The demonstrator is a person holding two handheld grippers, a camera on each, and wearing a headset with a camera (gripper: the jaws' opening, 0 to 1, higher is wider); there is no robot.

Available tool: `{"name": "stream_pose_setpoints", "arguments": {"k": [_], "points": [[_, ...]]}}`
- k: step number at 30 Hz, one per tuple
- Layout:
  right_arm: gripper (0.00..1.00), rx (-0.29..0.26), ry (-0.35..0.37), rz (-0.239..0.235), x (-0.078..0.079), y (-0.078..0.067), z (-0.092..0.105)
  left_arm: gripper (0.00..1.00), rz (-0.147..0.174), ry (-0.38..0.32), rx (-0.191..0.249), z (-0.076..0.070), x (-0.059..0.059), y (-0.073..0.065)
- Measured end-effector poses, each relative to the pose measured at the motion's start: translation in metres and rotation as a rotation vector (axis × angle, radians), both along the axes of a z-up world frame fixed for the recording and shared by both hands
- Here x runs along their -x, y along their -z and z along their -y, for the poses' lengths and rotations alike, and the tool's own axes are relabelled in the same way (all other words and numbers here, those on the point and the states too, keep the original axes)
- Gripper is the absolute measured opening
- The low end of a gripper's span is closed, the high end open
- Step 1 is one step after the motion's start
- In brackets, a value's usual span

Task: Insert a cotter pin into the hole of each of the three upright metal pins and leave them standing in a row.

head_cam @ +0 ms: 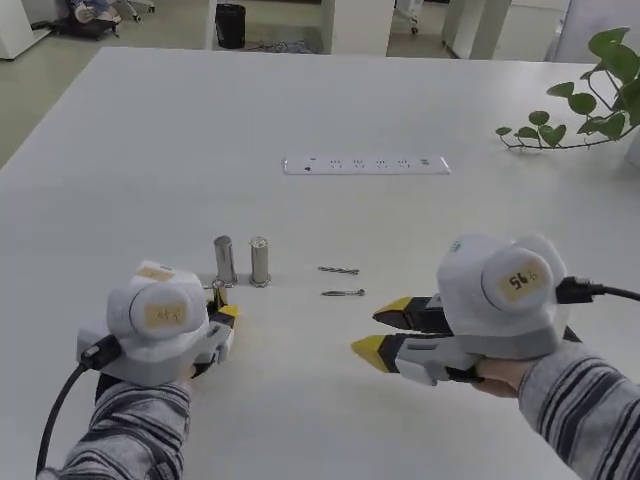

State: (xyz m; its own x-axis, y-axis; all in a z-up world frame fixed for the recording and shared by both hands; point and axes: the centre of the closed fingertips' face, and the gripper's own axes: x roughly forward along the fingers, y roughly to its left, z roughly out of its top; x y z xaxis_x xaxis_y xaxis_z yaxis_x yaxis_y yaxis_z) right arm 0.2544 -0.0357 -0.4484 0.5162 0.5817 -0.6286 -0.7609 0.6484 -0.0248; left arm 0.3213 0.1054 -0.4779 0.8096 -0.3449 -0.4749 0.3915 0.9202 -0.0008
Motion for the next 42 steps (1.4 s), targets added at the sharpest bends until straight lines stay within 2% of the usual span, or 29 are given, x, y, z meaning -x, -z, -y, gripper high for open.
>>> {"name": "stream_pose_setpoints", "arguments": {"k": [2, 5, 10, 13, 14, 18, 27, 29, 33, 36, 40, 42], "points": [[0.21, -0.003, 0.004, -0.003, 0.001, 0.001, 0.000, 0.05, -0.003, -0.012, 0.013, 0.000, 0.000, 0.000], [0.21, -0.003, 0.009, -0.011, 0.003, 0.003, 0.000, 0.05, -0.003, -0.002, -0.008, 0.002, -0.001, 0.000], [0.21, -0.012, 0.017, -0.018, 0.004, 0.004, -0.001, 0.06, -0.020, -0.004, -0.018, 0.001, -0.001, 0.004], [0.21, -0.012, 0.024, -0.019, 0.004, 0.003, 0.001, 0.06, -0.052, -0.004, -0.023, 0.001, 0.001, 0.011], [0.22, -0.012, 0.026, -0.020, 0.003, 0.003, 0.001, 0.06, -0.040, -0.004, -0.021, 0.001, 0.000, 0.009], [0.22, -0.015, 0.036, -0.024, 0.003, 0.003, 0.003, 0.10, -0.054, -0.004, -0.028, 0.000, 0.000, 0.012], [0.23, -0.026, 0.048, -0.027, 0.003, 0.000, 0.002, 0.17, -0.054, 0.009, -0.024, -0.001, 0.004, 0.011], [0.23, -0.033, 0.053, -0.028, 0.003, -0.001, 0.002, 0.20, -0.051, 0.011, -0.020, -0.003, 0.006, 0.010], [0.24, -0.055, 0.061, -0.023, -0.001, -0.006, 0.000, 0.27, -0.046, 0.033, 0.021, -0.002, 0.012, 0.001], [0.25, -0.087, 0.067, -0.016, -0.005, -0.012, -0.004, 0.35, -0.032, 0.066, 0.006, -0.001, 0.018, -0.005], [0.27, -0.128, 0.074, -0.005, -0.013, -0.020, -0.012, 0.44, -0.013, 0.099, 0.014, 0.003, 0.028, -0.015], [0.28, -0.130, 0.076, -0.003, -0.016, -0.021, -0.014, 0.49, -0.005, 0.107, 0.019, 0.003, 0.031, -0.019]]}}
